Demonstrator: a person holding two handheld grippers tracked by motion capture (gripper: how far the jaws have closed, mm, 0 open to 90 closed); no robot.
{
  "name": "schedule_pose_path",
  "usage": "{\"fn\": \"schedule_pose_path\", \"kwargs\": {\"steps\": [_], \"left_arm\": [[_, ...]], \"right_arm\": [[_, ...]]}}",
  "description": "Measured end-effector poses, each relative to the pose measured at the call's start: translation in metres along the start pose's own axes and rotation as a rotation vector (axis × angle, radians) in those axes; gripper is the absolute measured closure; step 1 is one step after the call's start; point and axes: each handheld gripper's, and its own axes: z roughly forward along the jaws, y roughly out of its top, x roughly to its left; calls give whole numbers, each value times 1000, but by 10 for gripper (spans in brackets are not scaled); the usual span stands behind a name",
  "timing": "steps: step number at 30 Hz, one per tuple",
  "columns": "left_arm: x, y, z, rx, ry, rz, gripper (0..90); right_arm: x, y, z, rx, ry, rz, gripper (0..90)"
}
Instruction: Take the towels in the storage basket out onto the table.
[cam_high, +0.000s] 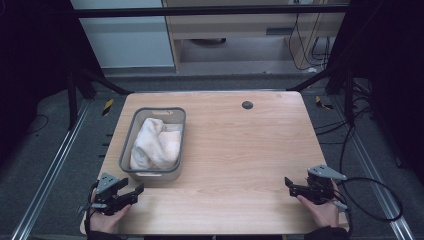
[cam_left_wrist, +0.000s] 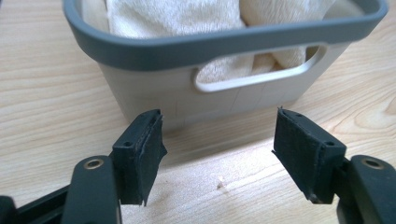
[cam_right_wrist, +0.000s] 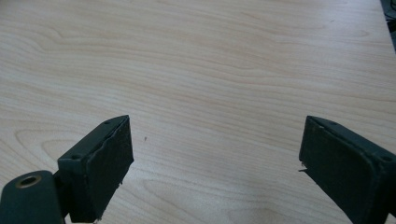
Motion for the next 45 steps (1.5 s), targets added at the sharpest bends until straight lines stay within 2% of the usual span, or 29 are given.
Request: {"fn": "schedule_pose_path", "kwargs": {"steps": [4,6,8,12,15,16,21,22,27,29,31,36,45], "left_arm": [[0,3,-4,-17,2,-6,336],[0,6,-8,-29,6,-5,335],[0,11,-12,-46,5,-3,320],[0,20,-19,-76,0,-5,308],[-1,24,-21,-79,2,1,309],[-2,26,-21,-82,0,4,309],[-4,35,-23,-92,6,10,309],[-5,37,-24,-93,2,11,302],[-6,46,-23,-93,4,38,291],[-5,52,-23,-92,2,42,288],[-5,58,-23,-98,0,44,287],[-4,74,-24,-112,0,48,283],[-1,99,-17,-97,-9,67,282]], "right_arm": [[2,-1,4,28,18,-31,97],[3,-1,4,28,22,-29,100],[4,-2,3,5,17,-37,111],[4,-1,3,-2,17,-25,121],[4,-1,3,7,37,-15,122],[4,-2,4,5,40,-32,123],[5,-1,2,-5,35,-25,123],[5,-1,1,-8,35,-8,123],[4,-1,3,-10,27,-19,117],[2,-1,2,-11,22,-31,111],[1,-1,2,-9,20,-9,111],[0,-2,2,-10,14,-15,111],[-1,-2,1,-19,11,-21,111]]}}
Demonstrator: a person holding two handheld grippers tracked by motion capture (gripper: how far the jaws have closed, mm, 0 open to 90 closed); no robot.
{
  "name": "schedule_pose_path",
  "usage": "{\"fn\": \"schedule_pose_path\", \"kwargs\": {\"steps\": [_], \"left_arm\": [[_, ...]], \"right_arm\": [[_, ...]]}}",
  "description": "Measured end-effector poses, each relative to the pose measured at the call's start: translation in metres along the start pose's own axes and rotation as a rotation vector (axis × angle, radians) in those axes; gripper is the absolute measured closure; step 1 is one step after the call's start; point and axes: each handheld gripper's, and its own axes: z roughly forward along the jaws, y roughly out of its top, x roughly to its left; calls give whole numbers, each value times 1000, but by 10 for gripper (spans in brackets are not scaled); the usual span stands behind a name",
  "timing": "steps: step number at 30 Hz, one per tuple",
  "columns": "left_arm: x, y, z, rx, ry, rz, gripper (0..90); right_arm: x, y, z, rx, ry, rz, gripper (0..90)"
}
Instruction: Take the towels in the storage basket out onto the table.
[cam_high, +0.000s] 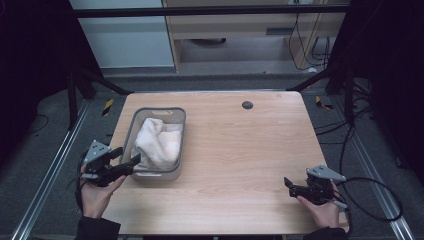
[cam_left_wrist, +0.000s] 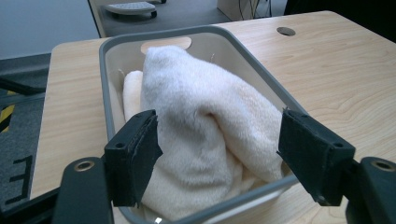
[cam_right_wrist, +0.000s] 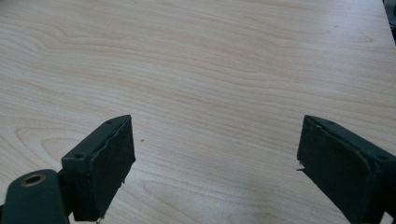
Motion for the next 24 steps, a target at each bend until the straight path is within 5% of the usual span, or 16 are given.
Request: {"fn": "schedule_pose_path", "kwargs": {"steps": [24], "left_arm": [[0,38,32,130,24,54,238]], "right_arm": [[1,-3,3,40,0,-11,113]]}}
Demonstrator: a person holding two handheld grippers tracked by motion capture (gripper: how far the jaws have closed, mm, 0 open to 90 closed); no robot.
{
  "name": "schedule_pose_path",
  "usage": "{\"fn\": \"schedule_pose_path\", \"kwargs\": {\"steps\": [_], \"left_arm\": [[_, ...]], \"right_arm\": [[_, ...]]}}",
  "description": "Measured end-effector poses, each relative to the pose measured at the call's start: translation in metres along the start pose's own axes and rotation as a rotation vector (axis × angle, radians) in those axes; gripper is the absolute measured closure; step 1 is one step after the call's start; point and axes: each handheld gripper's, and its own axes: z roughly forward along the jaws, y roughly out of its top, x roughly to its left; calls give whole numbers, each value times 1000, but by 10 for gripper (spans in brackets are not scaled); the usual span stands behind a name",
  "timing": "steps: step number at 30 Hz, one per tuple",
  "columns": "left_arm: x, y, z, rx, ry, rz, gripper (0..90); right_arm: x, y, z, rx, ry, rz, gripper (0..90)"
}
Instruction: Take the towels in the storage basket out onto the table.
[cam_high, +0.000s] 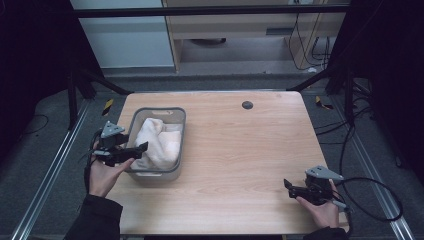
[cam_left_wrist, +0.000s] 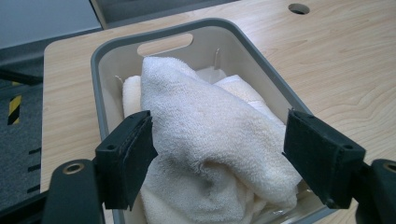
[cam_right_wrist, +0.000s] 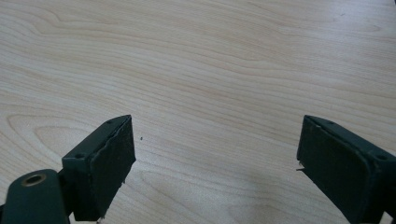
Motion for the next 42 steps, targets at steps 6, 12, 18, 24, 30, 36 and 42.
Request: {"fn": "schedule_pose_path", "kwargs": {"steps": [6,12,18,24,30,36,42], "left_arm": [[1,4,7,20,4,-1,226],[2,5,17,74,11,3,200],[0,8,24,102,12,6,185],[0,11,30,128,13,6,179],[1,11,38,155,17,1,180],[2,6,47,185,20,-7,185],[6,0,53,204,11,-35,198]], "right_arm": [[-1,1,1,7,1,2,111],[0,1,3,16,0,0,106],[-1,0,2,13,-5,-1,103],[0,0,3,27,1,4,102],[0,0,4,33,0,-4,96],[-1,0,5,36,4,-1,96],[0,0,6,42,9,-7,92]]}}
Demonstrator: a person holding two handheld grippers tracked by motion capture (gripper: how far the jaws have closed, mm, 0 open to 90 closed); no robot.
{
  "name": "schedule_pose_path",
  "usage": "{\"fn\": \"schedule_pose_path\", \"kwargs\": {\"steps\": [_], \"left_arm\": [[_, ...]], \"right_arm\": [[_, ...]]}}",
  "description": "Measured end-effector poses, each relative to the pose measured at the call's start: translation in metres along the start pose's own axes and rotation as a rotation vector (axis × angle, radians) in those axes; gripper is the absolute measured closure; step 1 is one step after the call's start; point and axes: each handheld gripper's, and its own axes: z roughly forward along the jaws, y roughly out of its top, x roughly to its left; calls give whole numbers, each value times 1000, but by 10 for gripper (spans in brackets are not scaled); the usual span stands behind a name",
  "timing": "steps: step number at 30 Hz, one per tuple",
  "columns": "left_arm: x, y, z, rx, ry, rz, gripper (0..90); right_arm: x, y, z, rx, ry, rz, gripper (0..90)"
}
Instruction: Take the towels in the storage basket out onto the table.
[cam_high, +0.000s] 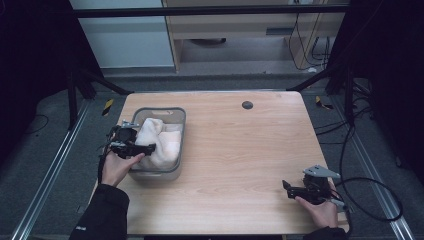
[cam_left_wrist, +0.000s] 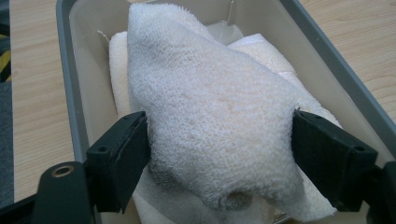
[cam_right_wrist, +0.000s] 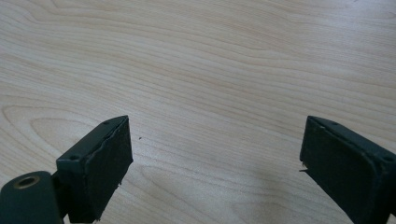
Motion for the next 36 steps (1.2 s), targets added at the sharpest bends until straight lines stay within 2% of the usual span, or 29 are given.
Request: {"fn": "schedule_pose_path", "kwargs": {"steps": [5,9,12,18,22,28,32,33,36], "left_arm": [[-1,-1,5,27,-11,7,225],[-1,-2,7,40,-20,16,282],[-1,-2,8,43,-19,7,328],[-3,-2,10,62,1,13,449],[-3,-1,9,65,12,19,497],[-6,0,2,49,18,28,546],[-5,3,-7,12,22,22,559],[-4,4,-14,-18,25,17,564],[-3,7,-20,-28,27,21,566]], "right_arm": [[1,-1,2,22,8,1,87],[1,-1,3,30,17,1,86],[2,-1,3,33,19,4,84],[2,-1,4,34,18,-8,83],[2,-2,4,38,19,-7,83],[1,-1,3,40,23,-1,83],[2,-1,4,39,24,-4,83],[2,-1,4,39,22,-10,83],[2,-1,4,42,21,-7,83]]}}
